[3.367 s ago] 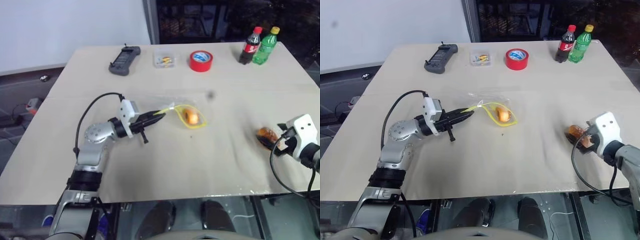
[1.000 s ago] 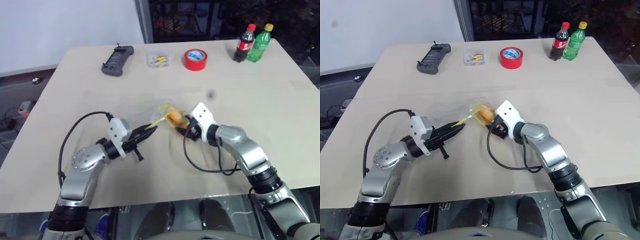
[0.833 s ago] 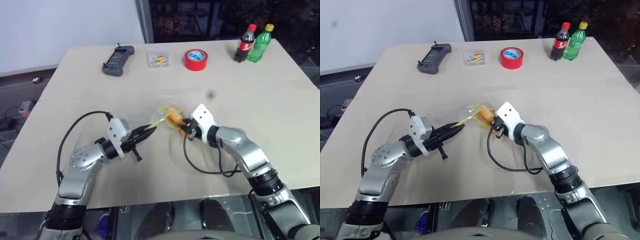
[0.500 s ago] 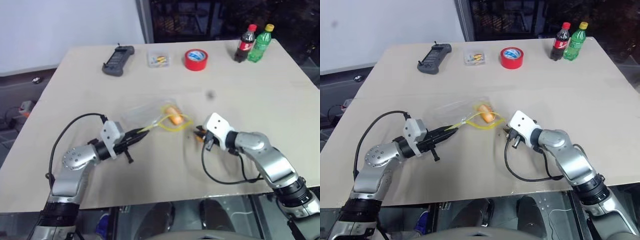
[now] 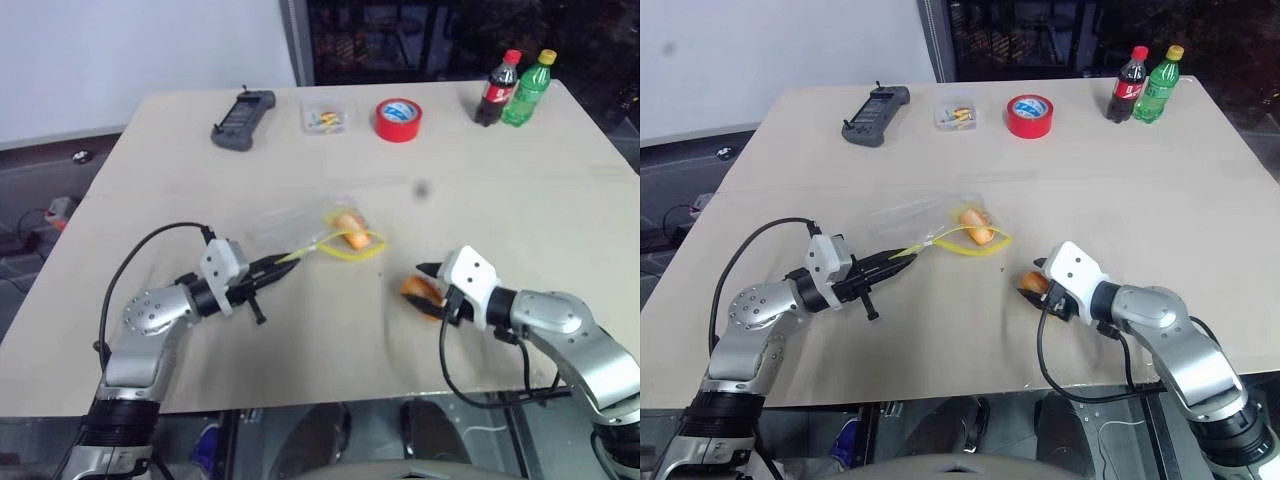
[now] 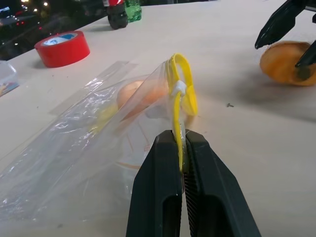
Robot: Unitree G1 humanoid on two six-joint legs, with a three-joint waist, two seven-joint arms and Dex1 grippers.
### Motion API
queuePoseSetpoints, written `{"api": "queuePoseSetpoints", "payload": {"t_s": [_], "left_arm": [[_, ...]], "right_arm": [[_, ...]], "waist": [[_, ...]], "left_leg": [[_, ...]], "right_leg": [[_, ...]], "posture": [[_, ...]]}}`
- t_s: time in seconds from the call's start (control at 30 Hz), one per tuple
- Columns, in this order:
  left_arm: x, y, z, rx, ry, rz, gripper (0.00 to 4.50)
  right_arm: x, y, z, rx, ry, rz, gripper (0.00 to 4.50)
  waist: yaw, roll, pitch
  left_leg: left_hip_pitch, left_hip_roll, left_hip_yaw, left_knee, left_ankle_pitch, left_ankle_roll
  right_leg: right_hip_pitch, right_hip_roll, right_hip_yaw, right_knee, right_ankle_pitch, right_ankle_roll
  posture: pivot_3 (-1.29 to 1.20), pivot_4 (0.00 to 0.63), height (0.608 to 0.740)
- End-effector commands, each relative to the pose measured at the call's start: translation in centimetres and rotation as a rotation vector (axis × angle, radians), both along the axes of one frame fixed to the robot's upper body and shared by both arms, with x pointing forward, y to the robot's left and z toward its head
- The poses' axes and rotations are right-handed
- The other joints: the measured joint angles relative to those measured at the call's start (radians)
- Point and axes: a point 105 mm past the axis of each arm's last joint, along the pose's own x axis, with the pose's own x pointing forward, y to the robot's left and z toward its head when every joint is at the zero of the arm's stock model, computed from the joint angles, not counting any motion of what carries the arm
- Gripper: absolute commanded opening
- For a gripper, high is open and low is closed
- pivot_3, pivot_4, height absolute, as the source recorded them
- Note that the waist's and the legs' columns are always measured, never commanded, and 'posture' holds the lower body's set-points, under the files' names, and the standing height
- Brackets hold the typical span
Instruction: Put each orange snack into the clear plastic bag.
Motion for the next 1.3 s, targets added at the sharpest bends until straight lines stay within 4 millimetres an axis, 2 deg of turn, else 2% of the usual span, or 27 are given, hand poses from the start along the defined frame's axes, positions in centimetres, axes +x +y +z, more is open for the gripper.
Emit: {"api": "queuePoseSetpoints", "payload": {"t_s": [0.03, 0.2, 0.4, 0.5, 0.57, 0.63, 0.7, 0.83, 0.9, 1.1, 1.3], "left_arm": [[0.4, 0.0, 0.9, -0.004, -0.039, -0.003, 0.00], [0.5, -0.2, 1.2, -0.006, -0.043, -0.010, 0.00], [0.4, -0.3, 1.2, -0.010, -0.037, -0.015, 0.00], [0.3, -0.3, 1.1, 0.000, -0.039, -0.012, 0.00], [0.4, -0.1, 1.0, 0.017, -0.055, 0.012, 0.00], [0.5, 0.1, 1.1, 0.027, -0.094, 0.044, 0.00], [0.6, 0.2, 1.3, 0.029, -0.122, 0.064, 0.00], [0.5, 0.0, 1.7, 0.018, -0.162, 0.078, 0.00], [0.3, -0.3, 1.8, 0.015, -0.171, 0.068, 0.00], [-0.3, -1.1, 2.4, 0.004, -0.172, 0.049, 0.00], [-1.1, -1.3, 2.1, 0.024, -0.152, 0.022, 0.00]], "right_arm": [[0.1, -1.4, 0.5, -0.082, -0.074, 0.001, 2.77], [-0.1, -2.5, -0.8, -0.085, -0.016, -0.055, 2.77], [-0.8, -2.7, -2.1, -0.029, 0.096, -0.092, 2.77], [-0.9, -2.7, -2.6, -0.034, 0.125, -0.096, 1.86], [-0.7, -2.5, -2.6, -0.011, 0.129, -0.110, 0.85], [-0.4, -2.3, -1.9, 0.015, 0.113, -0.115, 0.15], [-0.4, -2.0, -1.1, 0.035, 0.094, -0.100, 0.07], [0.2, 0.8, 1.7, 0.121, 0.014, -0.018, 0.07], [0.9, 2.5, 2.3, 0.141, -0.011, 0.012, 0.07], [3.4, 7.4, 2.4, 0.145, -0.043, 0.064, 0.07], [5.2, 9.8, 3.0, 0.157, -0.075, 0.054, 0.07]], "waist": [[0.003, 0.000, 0.000], [0.004, 0.000, 0.000], [0.005, -0.001, 0.000], [0.004, -0.001, 0.000], [0.004, -0.001, 0.000], [0.005, -0.001, 0.000], [0.005, -0.001, 0.000], [0.001, 0.000, 0.000], [-0.002, 0.000, 0.000], [0.003, 0.000, 0.000], [-0.001, 0.000, 0.000]], "left_leg": [[0.000, 0.000, 0.000, 0.000, 0.000, 0.000], [0.000, -0.001, 0.000, 0.000, 0.000, 0.000], [0.000, -0.001, 0.000, 0.000, 0.000, 0.000], [0.001, -0.001, 0.000, 0.001, 0.000, 0.000], [0.001, -0.001, 0.000, 0.001, 0.000, 0.000], [0.001, -0.001, 0.000, 0.001, 0.000, 0.000], [0.001, -0.001, 0.000, 0.001, 0.000, 0.000], [0.001, 0.000, 0.000, 0.001, 0.000, 0.000], [0.001, 0.000, 0.000, 0.000, 0.000, 0.000], [0.000, -0.001, 0.000, 0.000, 0.000, 0.000], [0.000, -0.001, 0.000, 0.000, 0.000, 0.000]], "right_leg": [[0.000, 0.000, 0.000, 0.000, 0.000, 0.000], [0.000, 0.000, 0.000, 0.000, 0.000, 0.000], [0.003, -0.001, -0.001, -0.001, 0.000, 0.000], [0.003, -0.001, 0.000, -0.001, 0.000, 0.000], [0.003, -0.001, -0.001, -0.001, 0.000, 0.000], [0.003, -0.001, -0.001, -0.001, 0.000, 0.000], [0.003, -0.001, 0.000, -0.001, 0.000, 0.000], [0.003, -0.001, 0.000, -0.001, 0.000, 0.000], [0.003, 0.000, 0.000, -0.001, 0.000, 0.000], [0.001, 0.001, -0.001, -0.001, 0.000, 0.000], [0.001, 0.003, 0.000, -0.002, 0.000, 0.000]], "posture": [[0.00, 0.150, 0.740], [0.00, 0.150, 0.740], [0.00, 0.150, 0.740], [0.00, 0.150, 0.740], [0.00, 0.150, 0.740], [0.00, 0.150, 0.740], [0.00, 0.150, 0.740], [0.00, 0.150, 0.740], [0.00, 0.150, 0.740], [0.00, 0.150, 0.740], [0.00, 0.150, 0.740]]}}
